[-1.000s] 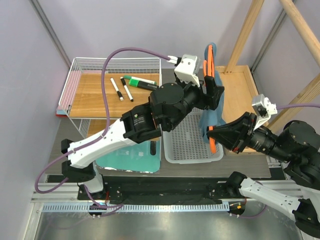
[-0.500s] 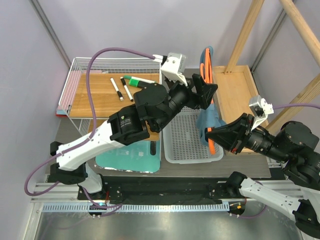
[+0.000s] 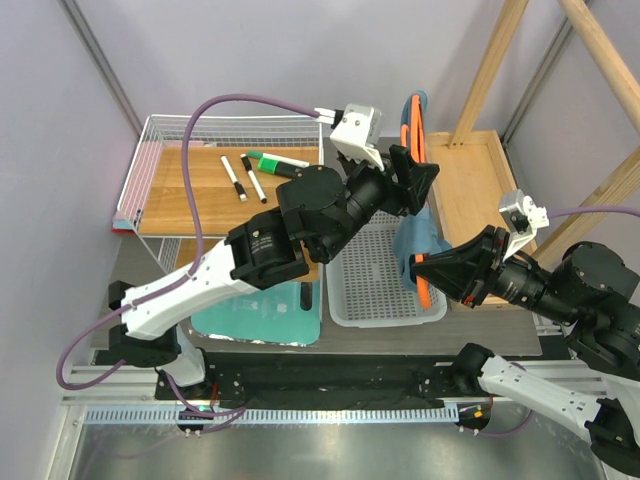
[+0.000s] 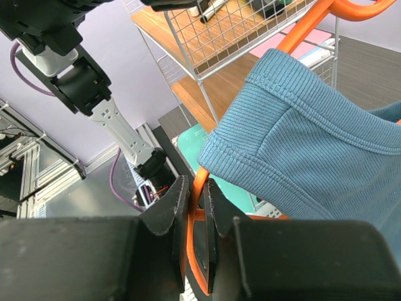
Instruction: Remove the tank top from the hanger
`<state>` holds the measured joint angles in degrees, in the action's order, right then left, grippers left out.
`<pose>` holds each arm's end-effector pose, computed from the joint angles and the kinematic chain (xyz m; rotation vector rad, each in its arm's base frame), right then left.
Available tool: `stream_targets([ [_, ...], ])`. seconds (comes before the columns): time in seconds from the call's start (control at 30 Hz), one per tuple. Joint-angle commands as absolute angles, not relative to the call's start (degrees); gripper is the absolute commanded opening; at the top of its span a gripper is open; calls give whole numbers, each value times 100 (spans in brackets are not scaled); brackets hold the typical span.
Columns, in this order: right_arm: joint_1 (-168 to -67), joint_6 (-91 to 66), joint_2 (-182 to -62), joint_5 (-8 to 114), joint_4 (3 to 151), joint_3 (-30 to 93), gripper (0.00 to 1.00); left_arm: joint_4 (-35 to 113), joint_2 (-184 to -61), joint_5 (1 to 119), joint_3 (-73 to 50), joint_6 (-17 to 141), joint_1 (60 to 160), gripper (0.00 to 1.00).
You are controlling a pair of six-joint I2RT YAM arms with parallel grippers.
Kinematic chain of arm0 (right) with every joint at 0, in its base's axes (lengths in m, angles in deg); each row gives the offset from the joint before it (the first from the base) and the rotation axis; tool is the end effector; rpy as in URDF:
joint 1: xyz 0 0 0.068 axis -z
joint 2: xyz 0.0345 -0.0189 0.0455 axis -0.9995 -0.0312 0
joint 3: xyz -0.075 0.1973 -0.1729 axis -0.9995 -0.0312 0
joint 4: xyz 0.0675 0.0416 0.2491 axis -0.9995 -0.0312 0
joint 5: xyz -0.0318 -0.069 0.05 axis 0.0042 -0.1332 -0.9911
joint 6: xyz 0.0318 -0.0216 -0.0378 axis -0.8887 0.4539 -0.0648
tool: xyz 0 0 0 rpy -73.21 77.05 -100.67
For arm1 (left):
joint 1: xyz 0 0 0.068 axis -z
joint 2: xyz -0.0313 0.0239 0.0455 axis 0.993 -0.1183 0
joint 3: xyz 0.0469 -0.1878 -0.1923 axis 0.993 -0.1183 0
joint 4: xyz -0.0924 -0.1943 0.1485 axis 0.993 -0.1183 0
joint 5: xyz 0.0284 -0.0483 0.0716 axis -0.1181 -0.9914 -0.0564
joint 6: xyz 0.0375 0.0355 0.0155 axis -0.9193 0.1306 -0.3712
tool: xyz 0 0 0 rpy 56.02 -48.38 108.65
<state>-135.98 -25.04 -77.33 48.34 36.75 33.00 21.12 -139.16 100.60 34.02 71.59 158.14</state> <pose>0.0361 0.0511 0.4762 -0.5882 1.5709 1.0760 0.1043 -0.3141 0.5520 0.2068 1.4964 -0.9751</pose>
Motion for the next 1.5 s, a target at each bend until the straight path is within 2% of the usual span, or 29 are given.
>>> stream_targets([
  [0.0,-13594,-2320,-7765,4828,4182,3573,1,2656,-13657,10079,3356,7166,15835,56],
  [0.2,-13594,-2276,-7782,4811,4182,3546,1,2762,-13621,10139,3390,7246,15835,52],
  [0.53,-13594,-2285,-7861,4793,4164,3643,1,2780,-13840,10526,3680,6965,15861,40],
  [0.77,-13594,-2267,-7940,4855,4094,3713,1,2543,-14271,10895,4295,6464,15949,41],
  [1.17,-13594,-2276,-8002,4925,4094,3784,1,2420,-14359,11027,4322,6552,15993,38],
  [1.3,-13603,-2294,-7993,4925,4129,3749,1,2358,-14447,11115,4427,6552,16020,27],
  [1.37,-13594,-2294,-7967,4943,4182,3696,1,2288,-14491,11150,4515,6552,16020,18],
  [1.4,-13594,-2294,-7958,4943,4182,3696,1,2279,-14509,11168,4524,6569,16020,3],
  [1.47,-13585,-2311,-7958,4916,4208,3678,1,2287,-14526,11186,4542,6631,16020,0],
])
